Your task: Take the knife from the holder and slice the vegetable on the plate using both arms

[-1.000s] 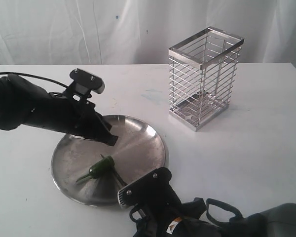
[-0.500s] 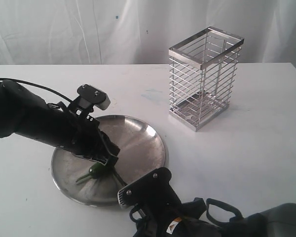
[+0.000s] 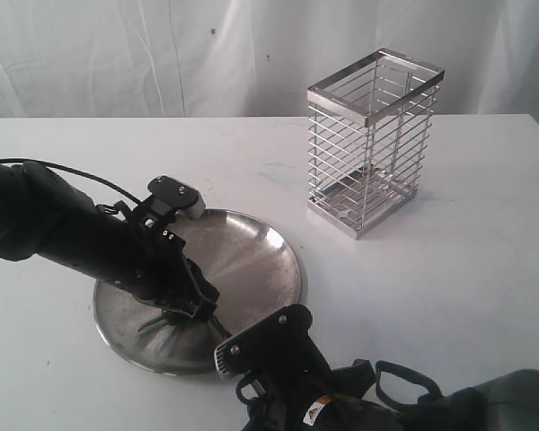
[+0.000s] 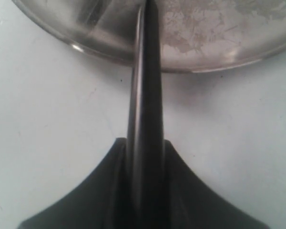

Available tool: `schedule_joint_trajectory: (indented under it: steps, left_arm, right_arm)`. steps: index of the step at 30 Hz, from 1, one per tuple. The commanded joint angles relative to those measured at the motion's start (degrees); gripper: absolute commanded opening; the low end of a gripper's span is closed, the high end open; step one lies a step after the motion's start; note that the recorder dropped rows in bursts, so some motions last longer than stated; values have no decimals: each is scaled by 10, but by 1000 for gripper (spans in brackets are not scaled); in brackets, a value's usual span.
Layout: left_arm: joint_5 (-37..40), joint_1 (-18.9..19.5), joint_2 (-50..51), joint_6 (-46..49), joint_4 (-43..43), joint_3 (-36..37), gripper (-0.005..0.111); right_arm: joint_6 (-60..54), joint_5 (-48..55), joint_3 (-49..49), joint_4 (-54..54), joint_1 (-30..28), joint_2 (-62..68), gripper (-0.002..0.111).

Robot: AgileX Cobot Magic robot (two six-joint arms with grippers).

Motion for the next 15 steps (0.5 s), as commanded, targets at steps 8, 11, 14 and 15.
schedule_joint_trajectory:
  steps: [8, 11, 14, 15]
  left_arm:
    - [-91, -20, 42, 9, 2, 43, 16]
    - [-107, -20, 25, 9, 10, 39, 16]
    - [-111, -20, -11, 9, 10, 30, 16]
    - [-112, -20, -24, 9, 10, 29, 16]
  right_arm:
    - [-5, -7, -1, 2, -2, -1, 0]
    - [-7, -8, -1, 2, -2, -1, 0]
    - [-7, -8, -1, 2, -2, -1, 0]
    - [-7, -8, -1, 2, -2, -1, 0]
